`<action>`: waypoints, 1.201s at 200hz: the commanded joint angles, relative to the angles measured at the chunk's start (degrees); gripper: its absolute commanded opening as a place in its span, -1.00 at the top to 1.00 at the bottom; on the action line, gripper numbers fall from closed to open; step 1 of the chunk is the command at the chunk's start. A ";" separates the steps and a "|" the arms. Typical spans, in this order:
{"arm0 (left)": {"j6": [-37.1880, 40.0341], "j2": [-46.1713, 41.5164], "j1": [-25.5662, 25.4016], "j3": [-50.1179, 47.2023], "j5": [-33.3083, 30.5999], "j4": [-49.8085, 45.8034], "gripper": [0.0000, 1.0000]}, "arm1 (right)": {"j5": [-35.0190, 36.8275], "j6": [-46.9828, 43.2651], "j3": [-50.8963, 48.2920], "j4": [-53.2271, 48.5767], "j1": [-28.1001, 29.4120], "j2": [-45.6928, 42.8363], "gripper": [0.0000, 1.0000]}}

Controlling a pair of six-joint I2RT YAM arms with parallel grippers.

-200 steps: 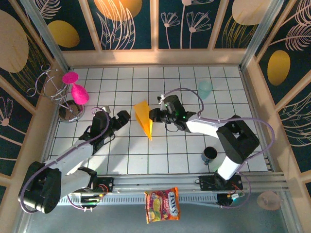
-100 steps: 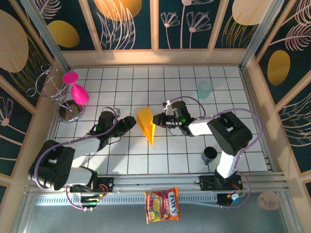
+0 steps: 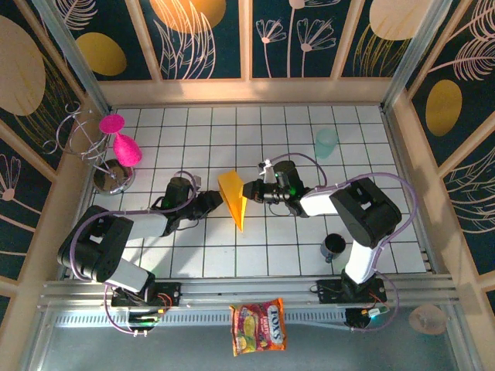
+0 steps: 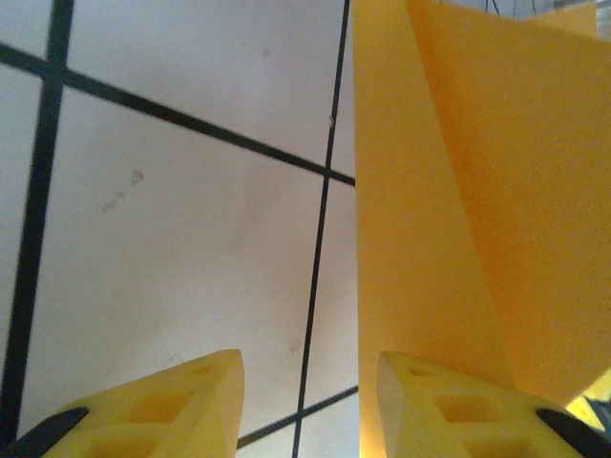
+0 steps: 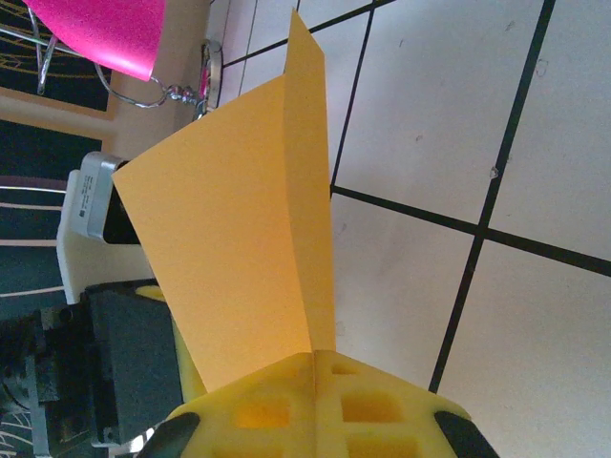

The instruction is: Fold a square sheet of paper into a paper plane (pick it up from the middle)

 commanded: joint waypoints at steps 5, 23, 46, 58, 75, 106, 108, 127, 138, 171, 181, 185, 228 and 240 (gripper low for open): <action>1.03 -4.50 -0.17 1.37 -8.14 -5.66 0.16 | 0.84 -0.24 0.41 -0.49 -0.28 0.27 1.00; 1.45 -7.76 -0.08 0.65 -9.42 -6.07 0.11 | 0.88 -0.42 0.58 -0.85 -0.28 0.38 1.00; 1.38 -8.62 -0.17 -0.36 -5.78 -1.50 0.02 | 1.12 -0.61 1.01 -1.50 -0.28 0.60 1.00; 1.15 -7.33 -0.18 -0.35 -3.66 0.34 0.02 | 1.24 -0.74 1.28 -1.87 -0.21 0.74 1.00; 1.02 -4.91 -0.15 0.38 -2.33 0.55 0.13 | 1.32 -0.74 1.47 -2.14 -0.19 0.75 1.00; 0.72 -1.71 -0.18 1.17 -0.08 2.04 0.26 | 1.24 -0.70 1.72 -2.59 -0.11 0.58 1.00; 0.75 -1.49 -0.18 1.26 0.02 2.03 0.26 | 1.19 -0.70 1.68 -2.65 -0.11 0.59 1.00; 1.02 0.15 -0.23 1.87 0.78 2.01 0.30 | 0.96 -0.70 1.90 -2.92 -0.09 0.62 1.00; 1.26 1.21 -0.17 2.43 1.00 1.25 0.36 | 0.80 -0.70 1.99 -2.86 -0.03 0.60 1.00; 1.48 3.40 -0.16 3.57 1.26 0.55 0.52 | 0.05 -0.53 2.26 -2.76 0.01 0.69 1.00; 1.37 3.67 -0.16 3.98 1.22 0.59 0.62 | 0.08 -0.57 2.26 -2.95 -0.02 0.69 1.00; 1.30 3.71 -0.18 4.05 1.11 0.64 0.67 | 0.17 -0.61 2.26 -3.06 -0.06 0.64 1.00; 1.86 2.55 -0.18 4.02 -1.78 -0.76 0.94 | 2.14 -0.56 0.07 -3.12 -1.74 -1.02 1.00; 2.08 2.01 -0.18 3.60 -2.57 -1.20 0.96 | 2.91 -0.35 -0.92 -3.28 -2.52 -1.65 1.00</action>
